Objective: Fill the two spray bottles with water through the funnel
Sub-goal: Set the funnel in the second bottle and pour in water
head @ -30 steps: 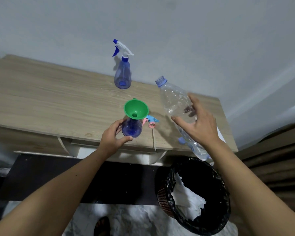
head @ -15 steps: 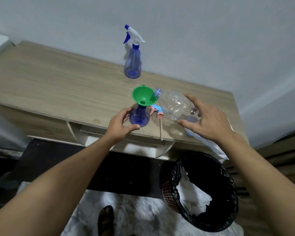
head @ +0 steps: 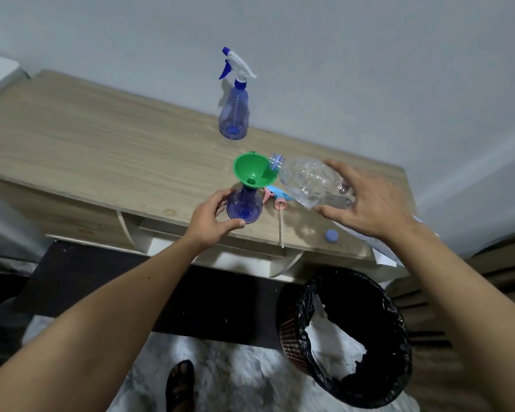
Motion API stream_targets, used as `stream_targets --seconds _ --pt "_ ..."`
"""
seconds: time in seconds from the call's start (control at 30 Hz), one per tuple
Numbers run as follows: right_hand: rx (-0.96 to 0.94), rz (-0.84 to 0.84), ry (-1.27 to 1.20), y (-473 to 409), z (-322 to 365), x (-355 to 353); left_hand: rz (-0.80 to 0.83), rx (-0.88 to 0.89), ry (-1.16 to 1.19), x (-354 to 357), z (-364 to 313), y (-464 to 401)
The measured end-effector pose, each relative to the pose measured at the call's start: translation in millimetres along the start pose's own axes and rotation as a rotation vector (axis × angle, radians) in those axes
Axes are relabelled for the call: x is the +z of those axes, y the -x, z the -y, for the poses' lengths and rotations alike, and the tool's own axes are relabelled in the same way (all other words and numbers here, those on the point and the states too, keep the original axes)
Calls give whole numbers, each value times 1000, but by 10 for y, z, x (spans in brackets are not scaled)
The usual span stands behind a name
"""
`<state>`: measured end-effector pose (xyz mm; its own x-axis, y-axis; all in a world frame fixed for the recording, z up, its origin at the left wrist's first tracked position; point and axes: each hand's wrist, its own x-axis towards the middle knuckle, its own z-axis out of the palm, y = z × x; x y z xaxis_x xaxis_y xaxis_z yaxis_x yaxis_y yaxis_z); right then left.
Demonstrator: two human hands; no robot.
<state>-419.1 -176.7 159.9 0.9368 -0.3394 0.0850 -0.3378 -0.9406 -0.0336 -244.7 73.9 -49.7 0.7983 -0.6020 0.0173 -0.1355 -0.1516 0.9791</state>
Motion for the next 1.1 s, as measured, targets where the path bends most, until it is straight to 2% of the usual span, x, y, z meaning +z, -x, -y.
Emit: stream_targets --seconds 1.1 --pt "-7 -9 80 114 15 -136 -6 10 -32 15 0 -3"
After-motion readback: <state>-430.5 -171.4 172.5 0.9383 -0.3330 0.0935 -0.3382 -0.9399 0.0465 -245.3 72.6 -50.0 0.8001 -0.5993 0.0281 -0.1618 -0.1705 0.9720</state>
